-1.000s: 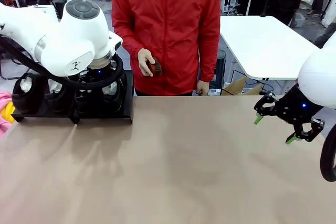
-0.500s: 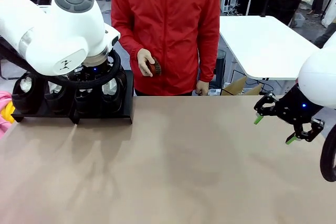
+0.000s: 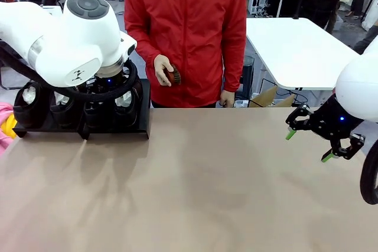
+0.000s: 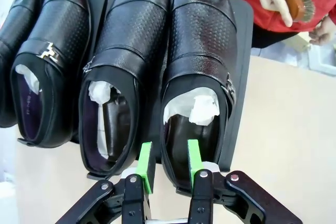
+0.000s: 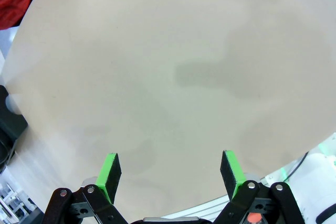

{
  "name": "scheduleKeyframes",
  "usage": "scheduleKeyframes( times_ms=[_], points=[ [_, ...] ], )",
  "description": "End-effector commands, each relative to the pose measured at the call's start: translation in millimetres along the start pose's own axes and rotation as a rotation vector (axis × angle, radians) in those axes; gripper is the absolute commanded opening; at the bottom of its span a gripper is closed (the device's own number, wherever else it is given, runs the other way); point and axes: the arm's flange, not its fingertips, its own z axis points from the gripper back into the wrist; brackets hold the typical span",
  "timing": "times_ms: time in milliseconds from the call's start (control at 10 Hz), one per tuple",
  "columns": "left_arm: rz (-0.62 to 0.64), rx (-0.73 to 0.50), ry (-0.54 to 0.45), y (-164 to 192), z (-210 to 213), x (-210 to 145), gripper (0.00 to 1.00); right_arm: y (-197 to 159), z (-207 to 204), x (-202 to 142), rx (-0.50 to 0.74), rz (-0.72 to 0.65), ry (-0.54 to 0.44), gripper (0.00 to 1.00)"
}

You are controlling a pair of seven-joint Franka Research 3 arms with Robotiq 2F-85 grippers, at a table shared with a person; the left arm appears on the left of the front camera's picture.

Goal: Organize the shoes by placing them on the stand.
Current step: Place the Shoe from the middle of the table onto the Shoes Stand.

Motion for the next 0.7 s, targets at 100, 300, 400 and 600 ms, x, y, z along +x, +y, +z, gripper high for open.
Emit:
scheduleKeyframes(
  times_ms=[100,300,400,600],
  points=[
    [-0.005,-0.004,-0.002,-0.7,3.1,3.4,0.36,0.2,-0.2,0.3,0.01,0.01,0.001,1.0],
    [-0.005,-0.004,-0.002,-0.7,3.1,3.4,0.36,0.2,-0.2,0.3,0.01,0.01,0.001,1.0],
    [-0.005,-0.004,-0.002,-0.7,3.1,3.4,0.36,0.2,-0.2,0.3,0.01,0.01,0.001,1.0],
    [-0.005,-0.004,-0.002,-0.7,3.1,3.4,0.36,0.2,-0.2,0.3,0.01,0.01,0.001,1.0]
  ],
)
